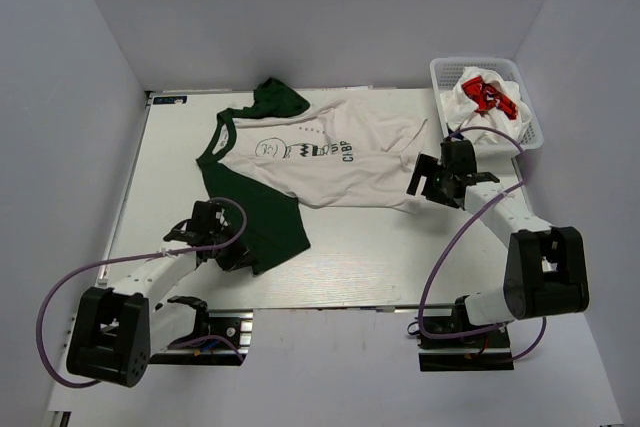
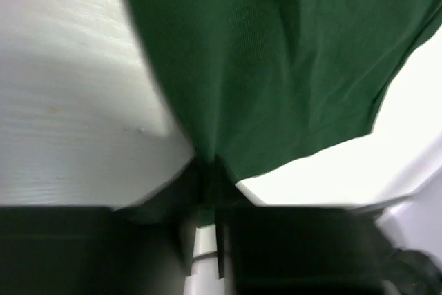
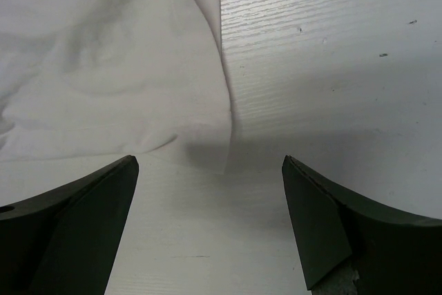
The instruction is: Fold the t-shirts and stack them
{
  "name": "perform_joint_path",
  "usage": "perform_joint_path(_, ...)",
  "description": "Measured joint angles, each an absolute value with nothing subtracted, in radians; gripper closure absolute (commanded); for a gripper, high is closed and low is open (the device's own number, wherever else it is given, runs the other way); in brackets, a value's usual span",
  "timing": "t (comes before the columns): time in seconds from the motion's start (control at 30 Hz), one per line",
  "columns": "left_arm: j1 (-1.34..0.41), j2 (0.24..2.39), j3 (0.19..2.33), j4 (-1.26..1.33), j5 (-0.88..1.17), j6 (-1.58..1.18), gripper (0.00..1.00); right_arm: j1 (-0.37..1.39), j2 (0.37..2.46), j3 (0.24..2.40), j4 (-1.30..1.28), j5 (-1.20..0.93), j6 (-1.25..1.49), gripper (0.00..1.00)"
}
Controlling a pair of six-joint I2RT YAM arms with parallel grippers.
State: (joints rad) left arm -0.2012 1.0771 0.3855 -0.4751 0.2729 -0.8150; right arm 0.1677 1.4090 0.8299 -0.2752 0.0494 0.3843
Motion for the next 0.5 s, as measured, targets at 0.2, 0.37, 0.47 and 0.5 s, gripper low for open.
perform_joint_path(0.2,-0.221,1.108,0.401,-0.475,0.288,-0.807,1.0,0.167,1.426,0.83,-0.265,0.053,0.388,0.1)
perform_joint_path(0.37,-0.225,1.072,0.432,-0.547,0.237,-0.784,1.0,0.167,1.458,0.83,-0.258,0.03,0.377,0.1)
perform_joint_path(0.47,-0.225,1.063,0.474,-0.581,0.213,-0.767,1.0,0.166,1.485,0.832,-0.249,-0.005,0.361,0.1)
perform_joint_path(0.5,-0.225,1.062,0.486,-0.588,0.206,-0.761,1.0,0.165,1.498,0.836,-0.247,-0.019,0.357,0.1)
